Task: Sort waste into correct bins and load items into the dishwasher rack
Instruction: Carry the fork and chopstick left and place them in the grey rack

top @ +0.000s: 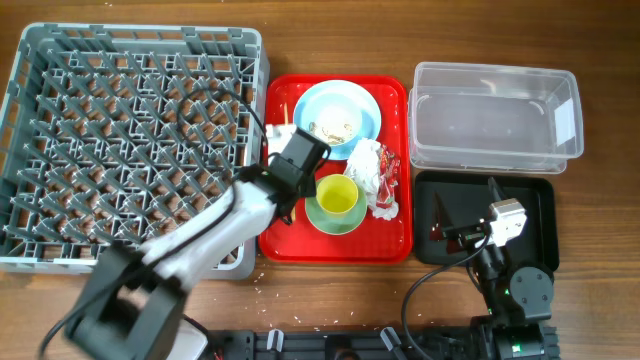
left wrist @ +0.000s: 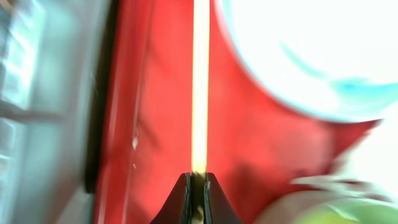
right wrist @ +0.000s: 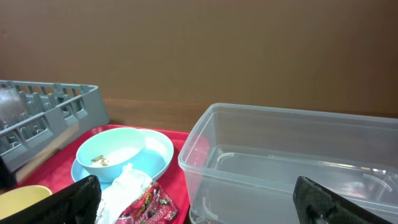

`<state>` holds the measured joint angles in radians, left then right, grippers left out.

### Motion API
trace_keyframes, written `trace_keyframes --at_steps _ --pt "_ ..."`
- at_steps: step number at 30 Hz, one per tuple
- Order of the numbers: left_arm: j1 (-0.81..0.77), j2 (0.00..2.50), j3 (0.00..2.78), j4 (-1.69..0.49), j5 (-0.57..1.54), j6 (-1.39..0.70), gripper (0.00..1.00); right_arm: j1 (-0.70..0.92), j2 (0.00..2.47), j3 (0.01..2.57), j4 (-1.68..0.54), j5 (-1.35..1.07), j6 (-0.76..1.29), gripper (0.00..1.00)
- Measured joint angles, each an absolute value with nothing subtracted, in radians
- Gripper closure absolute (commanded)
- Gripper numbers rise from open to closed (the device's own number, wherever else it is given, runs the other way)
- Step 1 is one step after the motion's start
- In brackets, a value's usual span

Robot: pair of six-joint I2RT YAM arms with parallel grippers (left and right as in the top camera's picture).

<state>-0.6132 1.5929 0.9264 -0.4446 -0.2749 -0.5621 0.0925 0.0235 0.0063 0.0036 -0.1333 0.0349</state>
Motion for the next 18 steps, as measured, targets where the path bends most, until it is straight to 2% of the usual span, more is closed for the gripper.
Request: trace_keyframes --at_steps 5,9,12,18 --pt "-0.613 1.313 0.948 -0.524 -0.527 -0.402 0.96 0.093 0.023 0.006 0.004 -0.133 0.035 0.0" --pt "-0.585 1.272 0.948 -0.57 -0.665 -0.258 0.96 0.093 0.023 0.006 0.003 -0.133 0.035 0.0" --pt "-0.535 1.305 0.941 -0.591 -0.682 -0.228 0.96 0.093 0.023 0.006 0.003 -0.133 0.035 0.0" --pt "-0.46 1.377 0.902 -0.6 -0.562 -0.234 0.96 0.093 0.023 0.006 0.003 -0.133 0.035 0.0"
